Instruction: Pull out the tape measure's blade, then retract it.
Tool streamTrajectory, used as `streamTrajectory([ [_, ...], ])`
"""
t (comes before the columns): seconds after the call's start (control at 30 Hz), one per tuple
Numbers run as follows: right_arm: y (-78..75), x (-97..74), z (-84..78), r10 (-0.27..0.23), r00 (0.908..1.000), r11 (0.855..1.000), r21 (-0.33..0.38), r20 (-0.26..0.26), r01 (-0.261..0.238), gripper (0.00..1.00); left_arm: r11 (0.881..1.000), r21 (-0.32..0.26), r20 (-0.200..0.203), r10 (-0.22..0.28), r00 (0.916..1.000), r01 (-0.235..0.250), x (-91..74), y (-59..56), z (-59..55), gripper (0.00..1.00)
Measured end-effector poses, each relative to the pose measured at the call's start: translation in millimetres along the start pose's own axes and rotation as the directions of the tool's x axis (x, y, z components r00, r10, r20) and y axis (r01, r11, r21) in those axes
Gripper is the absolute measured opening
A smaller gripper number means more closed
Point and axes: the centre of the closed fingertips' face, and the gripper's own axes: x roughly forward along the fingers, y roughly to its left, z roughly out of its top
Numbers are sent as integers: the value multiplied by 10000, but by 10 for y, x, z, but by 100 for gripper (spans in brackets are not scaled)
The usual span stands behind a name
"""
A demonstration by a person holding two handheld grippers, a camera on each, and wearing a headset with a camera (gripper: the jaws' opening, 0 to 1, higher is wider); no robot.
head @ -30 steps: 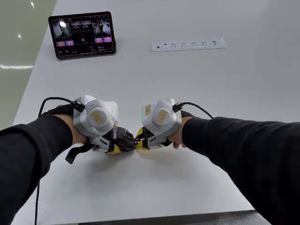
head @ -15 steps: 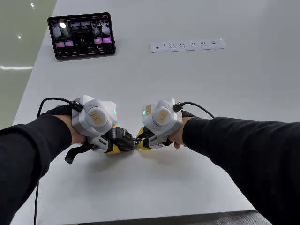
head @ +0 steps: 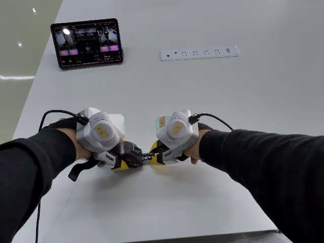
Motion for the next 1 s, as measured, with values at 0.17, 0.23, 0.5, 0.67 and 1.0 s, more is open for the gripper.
streamTrajectory([
  [0.17, -2, -29, -27, -43, 10000, 10000, 53, -24, 43, 9, 10000, -35, 88, 63, 9999, -63, 2, 7, -1, 33],
  [0.23, -2, -34, -32, -50, 10000, 10000, 51, -49, 50, 9, 10000, -24, 80, 60, 10000, -60, 2, 10, -7, 33],
  [0.5, -4, -58, -61, -115, 9999, 9998, 134, -52, 116, 9, 10000, -17, 52, 58, 10000, -58, 2, 11, -12, 33],
  [0.67, -4, -85, -84, -112, 9999, 9998, 132, -43, 112, 9, 10000, -19, 48, 48, 10000, -48, 6, 16, -13, 33],
  [1.0, 6, -118, -119, -84, 9999, 9996, 270, -69, 86, 9, 10000, -35, 31, 46, 10000, -46, -2, 1, 0, 33],
])
